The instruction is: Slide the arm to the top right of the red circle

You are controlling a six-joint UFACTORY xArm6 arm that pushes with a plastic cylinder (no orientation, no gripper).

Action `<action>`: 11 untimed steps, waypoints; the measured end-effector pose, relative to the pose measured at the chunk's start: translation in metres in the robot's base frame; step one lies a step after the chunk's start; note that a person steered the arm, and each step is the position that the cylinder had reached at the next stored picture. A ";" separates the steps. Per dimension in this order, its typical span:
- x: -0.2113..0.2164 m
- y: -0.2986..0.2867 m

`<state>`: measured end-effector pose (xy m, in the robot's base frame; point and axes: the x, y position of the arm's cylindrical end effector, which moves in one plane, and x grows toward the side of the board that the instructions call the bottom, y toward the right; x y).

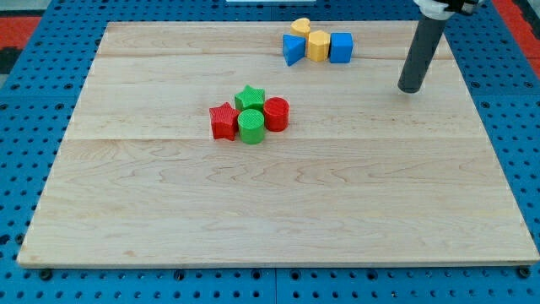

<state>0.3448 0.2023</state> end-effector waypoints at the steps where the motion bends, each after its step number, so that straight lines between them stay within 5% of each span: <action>1: 0.000 0.000; 7: 0.034 -0.036; 10: 0.006 -0.148; 11: 0.000 -0.061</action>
